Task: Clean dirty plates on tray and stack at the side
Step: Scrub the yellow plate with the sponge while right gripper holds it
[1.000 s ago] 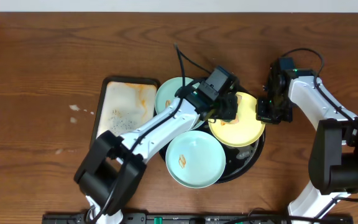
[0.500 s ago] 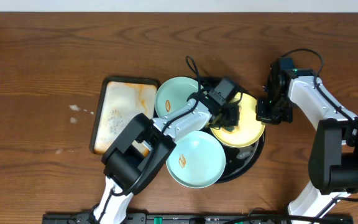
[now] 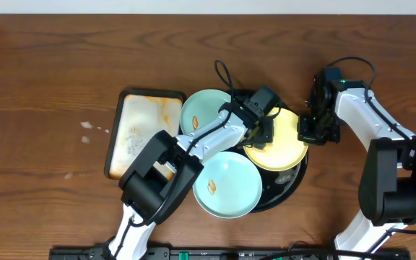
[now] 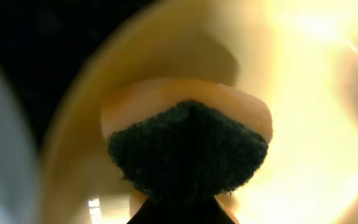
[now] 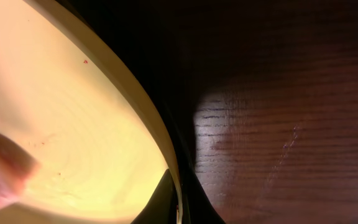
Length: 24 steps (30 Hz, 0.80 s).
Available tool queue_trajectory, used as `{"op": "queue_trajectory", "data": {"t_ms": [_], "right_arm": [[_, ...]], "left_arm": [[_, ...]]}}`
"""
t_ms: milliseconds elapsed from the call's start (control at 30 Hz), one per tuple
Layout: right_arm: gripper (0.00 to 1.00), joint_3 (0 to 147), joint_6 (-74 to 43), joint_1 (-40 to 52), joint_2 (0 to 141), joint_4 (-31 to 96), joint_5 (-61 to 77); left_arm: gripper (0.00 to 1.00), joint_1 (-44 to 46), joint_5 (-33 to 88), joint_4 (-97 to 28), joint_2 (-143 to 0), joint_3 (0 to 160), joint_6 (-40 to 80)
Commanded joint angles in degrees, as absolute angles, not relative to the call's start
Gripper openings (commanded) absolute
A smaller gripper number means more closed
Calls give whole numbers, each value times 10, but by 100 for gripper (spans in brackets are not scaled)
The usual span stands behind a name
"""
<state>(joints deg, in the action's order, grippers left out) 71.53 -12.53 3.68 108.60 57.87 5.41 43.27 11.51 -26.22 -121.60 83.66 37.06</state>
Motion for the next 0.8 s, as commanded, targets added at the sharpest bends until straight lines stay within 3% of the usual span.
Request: {"op": "queue_trajectory", "data": {"t_ms": [0,767], "right_arm": [[1,722,-132,31,1088,583,30],[1,722,-132,31,1082,590,2]], "left_arm": [[7,420,5,-300,-1252,829,352],[8,406,-97,-558,-1202,1057,352]]}}
